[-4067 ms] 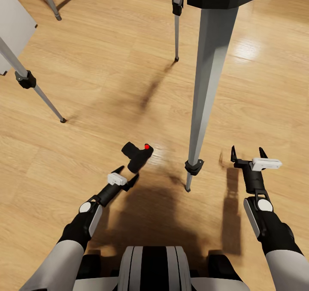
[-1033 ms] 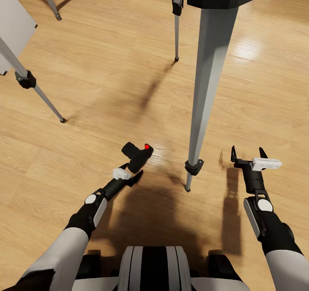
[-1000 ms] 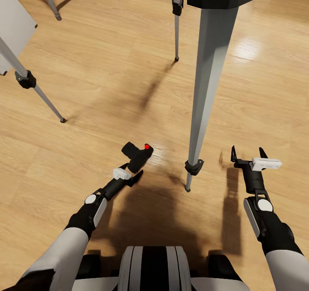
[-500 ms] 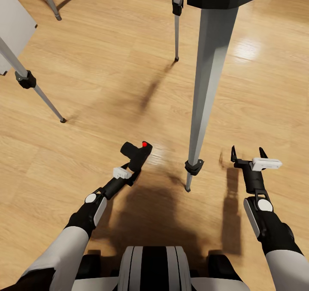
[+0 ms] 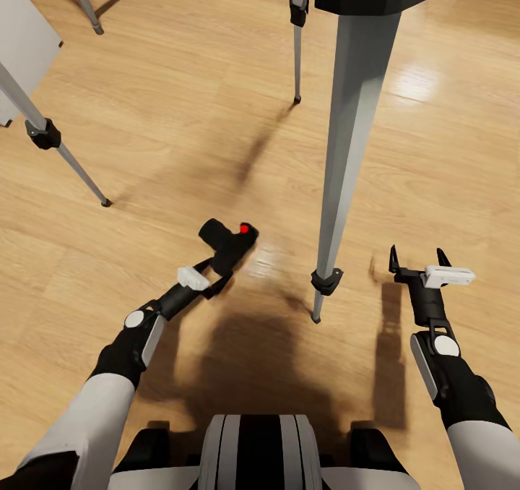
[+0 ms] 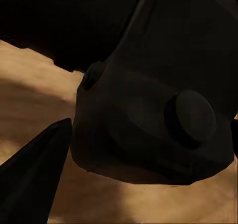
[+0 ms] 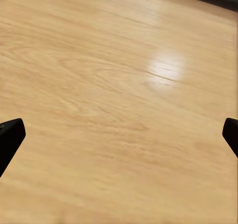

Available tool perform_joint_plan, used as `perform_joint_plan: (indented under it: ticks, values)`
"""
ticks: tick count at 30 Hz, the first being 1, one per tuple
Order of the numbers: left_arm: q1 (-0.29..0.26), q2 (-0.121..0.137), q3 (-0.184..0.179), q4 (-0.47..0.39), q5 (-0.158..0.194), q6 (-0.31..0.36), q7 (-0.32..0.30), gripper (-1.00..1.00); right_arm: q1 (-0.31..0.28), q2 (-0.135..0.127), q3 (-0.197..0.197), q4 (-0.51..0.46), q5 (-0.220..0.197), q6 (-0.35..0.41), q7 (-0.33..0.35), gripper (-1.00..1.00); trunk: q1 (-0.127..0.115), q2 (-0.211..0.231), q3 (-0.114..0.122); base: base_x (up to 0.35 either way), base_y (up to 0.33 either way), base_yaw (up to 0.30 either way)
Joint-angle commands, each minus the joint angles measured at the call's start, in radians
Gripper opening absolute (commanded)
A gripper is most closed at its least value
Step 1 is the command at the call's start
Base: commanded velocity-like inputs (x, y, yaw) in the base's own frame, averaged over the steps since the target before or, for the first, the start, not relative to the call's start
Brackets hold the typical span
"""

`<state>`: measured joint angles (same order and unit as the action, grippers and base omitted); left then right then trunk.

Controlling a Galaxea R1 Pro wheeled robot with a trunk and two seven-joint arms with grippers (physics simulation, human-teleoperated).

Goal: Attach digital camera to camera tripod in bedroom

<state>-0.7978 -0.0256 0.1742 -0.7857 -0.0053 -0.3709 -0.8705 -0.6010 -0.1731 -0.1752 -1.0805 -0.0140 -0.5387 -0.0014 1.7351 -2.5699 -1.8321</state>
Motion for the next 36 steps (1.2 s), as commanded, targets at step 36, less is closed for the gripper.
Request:
perform_joint_plan:
  ticks: [36]
  values:
    - [0.002,0.089,0.219,-0.066,0.223,0.013,-0.700,-1.00,0.000,0.000,0.000,0.001,-0.001,-0.003,0.000,1.00,0.000,0.000,0.000,0.000,0.000,0.000]
